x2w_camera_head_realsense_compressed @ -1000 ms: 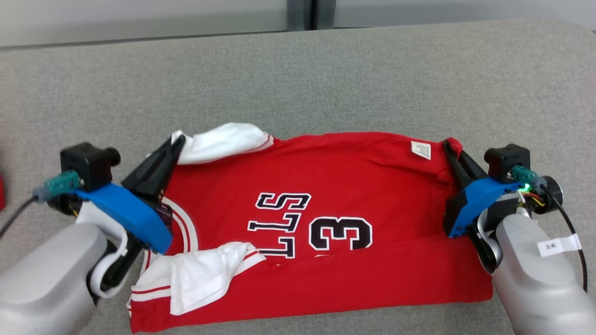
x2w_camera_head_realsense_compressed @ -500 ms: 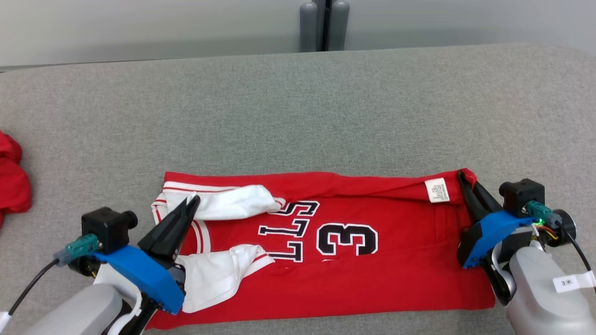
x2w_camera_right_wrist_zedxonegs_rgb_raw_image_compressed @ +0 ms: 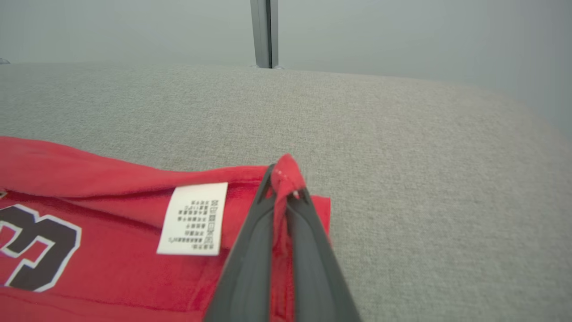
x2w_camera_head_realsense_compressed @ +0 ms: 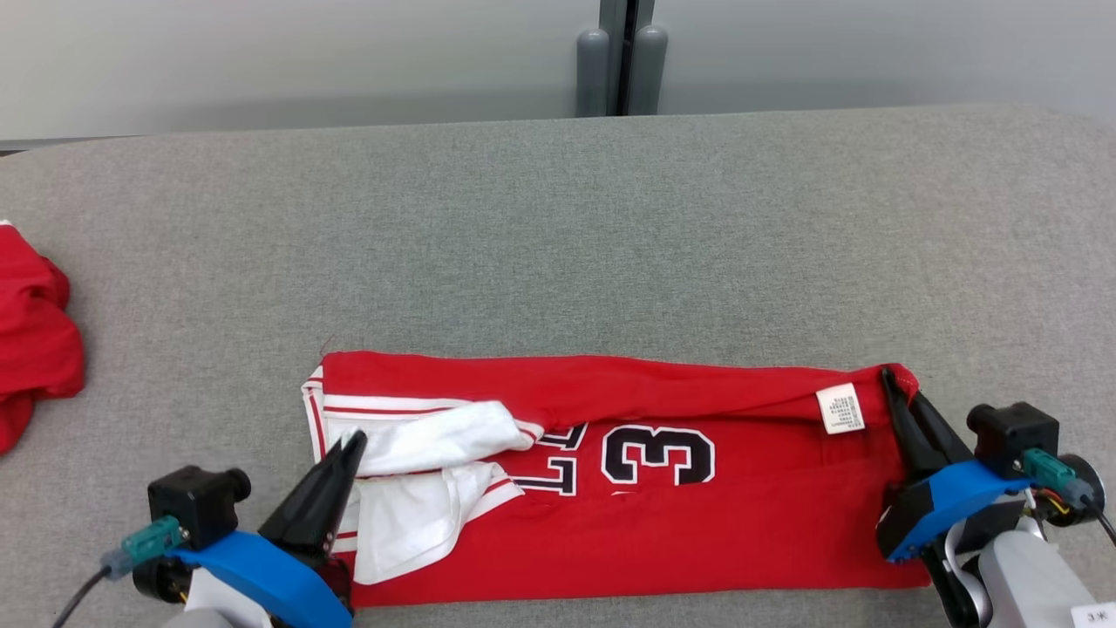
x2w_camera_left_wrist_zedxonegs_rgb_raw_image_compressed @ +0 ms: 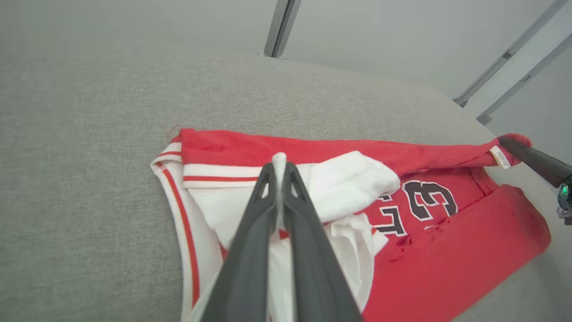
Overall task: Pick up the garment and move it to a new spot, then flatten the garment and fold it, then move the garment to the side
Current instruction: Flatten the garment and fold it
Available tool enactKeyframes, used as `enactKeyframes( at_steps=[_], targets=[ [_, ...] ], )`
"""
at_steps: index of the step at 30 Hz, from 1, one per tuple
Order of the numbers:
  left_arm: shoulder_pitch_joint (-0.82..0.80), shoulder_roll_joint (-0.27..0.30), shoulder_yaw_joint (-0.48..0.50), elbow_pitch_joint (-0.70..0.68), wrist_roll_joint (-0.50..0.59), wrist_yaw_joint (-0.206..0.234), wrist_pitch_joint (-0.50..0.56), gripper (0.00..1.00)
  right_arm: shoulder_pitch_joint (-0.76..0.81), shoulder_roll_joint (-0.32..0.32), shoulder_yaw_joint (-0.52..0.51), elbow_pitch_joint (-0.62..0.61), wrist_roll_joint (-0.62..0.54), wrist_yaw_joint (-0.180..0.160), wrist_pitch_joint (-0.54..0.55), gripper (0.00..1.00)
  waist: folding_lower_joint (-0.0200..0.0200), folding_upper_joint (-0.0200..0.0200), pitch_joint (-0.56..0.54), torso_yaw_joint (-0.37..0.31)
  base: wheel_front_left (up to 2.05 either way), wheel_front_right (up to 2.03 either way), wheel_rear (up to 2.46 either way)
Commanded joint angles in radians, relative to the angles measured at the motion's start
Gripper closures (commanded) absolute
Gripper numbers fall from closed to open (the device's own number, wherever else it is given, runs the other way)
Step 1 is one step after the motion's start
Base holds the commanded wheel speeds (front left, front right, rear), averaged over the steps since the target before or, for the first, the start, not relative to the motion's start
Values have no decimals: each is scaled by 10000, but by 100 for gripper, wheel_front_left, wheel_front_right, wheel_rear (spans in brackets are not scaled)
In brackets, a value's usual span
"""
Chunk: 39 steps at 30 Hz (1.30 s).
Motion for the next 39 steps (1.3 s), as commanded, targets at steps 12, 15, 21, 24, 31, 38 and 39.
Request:
enactKeyframes(
  at_steps=[12,15,21,24,31,38,39],
  targets=[
    [1027,-691,786,399,789,43,-47,60,1423,320,-534,-1018,12,2,-34,45,1,1,-158,112,0,0,0],
    [1232,-898,1114,454,1081,75,-47,0,1696,284,-669,-1308,90,2,-34,0,1,1,-222,119,0,0,0],
    [1770,-1568,2932,99,2255,213,-46,0,2082,227,-1038,-2354,131,2,-35,0,1,1,-303,118,0,0,0],
    [2048,-2024,4157,-228,3343,386,-46,0,2145,284,-1219,-2683,151,2,-35,0,1,1,-301,113,0,0,0],
    [2592,-3171,6553,-903,5460,381,-46,0,1651,411,-1673,-2347,108,2,74,0,1,1,-240,143,0,0,0],
    [3016,-4534,8582,-1199,7303,-39,-46,0,1115,694,-1802,-1186,-125,2,747,0,1,1,-90,263,0,0,0],
    [3046,-4679,8762,-1183,7581,-57,-46,0,1085,737,-1764,-1019,-143,2,826,0,1,1,-71,282,0,0,0]
  ],
)
